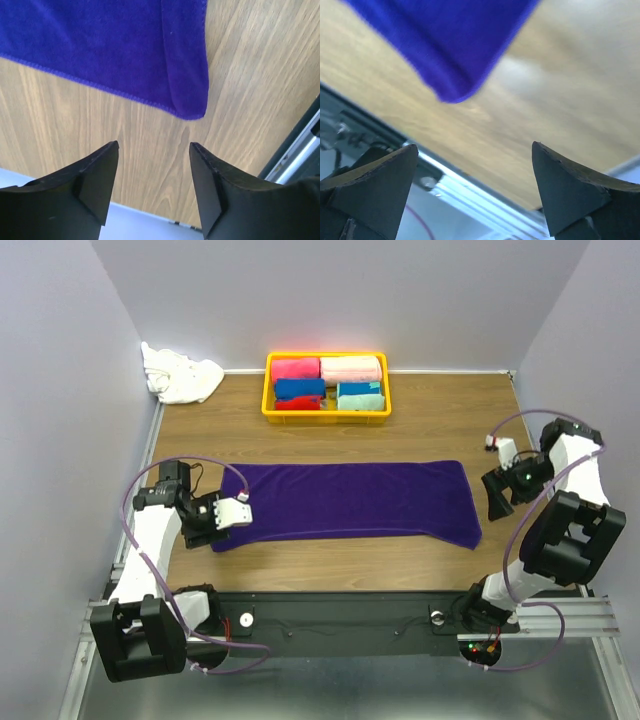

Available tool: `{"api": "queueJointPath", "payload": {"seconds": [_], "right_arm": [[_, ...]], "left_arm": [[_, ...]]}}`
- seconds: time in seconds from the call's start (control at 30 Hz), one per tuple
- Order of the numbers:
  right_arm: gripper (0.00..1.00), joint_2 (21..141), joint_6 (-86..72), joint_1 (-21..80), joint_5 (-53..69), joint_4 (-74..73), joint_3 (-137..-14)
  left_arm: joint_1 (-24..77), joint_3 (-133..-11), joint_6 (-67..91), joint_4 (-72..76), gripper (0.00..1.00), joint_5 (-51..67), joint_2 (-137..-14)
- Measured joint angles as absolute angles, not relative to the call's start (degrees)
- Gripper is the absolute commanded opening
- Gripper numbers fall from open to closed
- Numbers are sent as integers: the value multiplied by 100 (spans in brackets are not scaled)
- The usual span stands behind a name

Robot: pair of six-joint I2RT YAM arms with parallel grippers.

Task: Roll the towels
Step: Flatten the towel, then fold the towel

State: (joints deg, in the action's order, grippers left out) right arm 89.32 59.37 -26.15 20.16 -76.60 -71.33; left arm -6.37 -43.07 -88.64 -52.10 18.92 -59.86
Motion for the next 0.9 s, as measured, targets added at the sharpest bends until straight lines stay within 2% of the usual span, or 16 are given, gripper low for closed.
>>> {"api": "queueJointPath", "payload": {"seconds": [0.07,0.17,0.23,0.3,0.6,0.7,0.9], "right_arm": [[99,9041,5929,-2617,2062,-7684,-7590],[86,9299,5852,-2617,2233,-7677,-8197],[74,9649,5686,-2615,2392,-7693,-8643],[70,10049,5402,-2615,2567,-7664,-9061],[65,11310,4112,-1966,2751,-6560,-9944],[61,11633,3804,-1669,2749,-6294,-10202],[64,12344,3352,-1339,2724,-5905,-10527]], "left_arm": [[-637,-4431,-8860,-5312,70,1859,-5986],[-637,-4696,-8759,-5380,68,1935,-5988],[-637,-4954,-8499,-5284,60,2091,-6053],[-637,-5225,-8049,-5076,55,2281,-6296],[-635,-7085,-5900,-3745,54,3000,-8969],[-635,-7406,-5502,-3492,55,3013,-9489],[-635,-7856,-4980,-3153,60,2974,-10368]]}}
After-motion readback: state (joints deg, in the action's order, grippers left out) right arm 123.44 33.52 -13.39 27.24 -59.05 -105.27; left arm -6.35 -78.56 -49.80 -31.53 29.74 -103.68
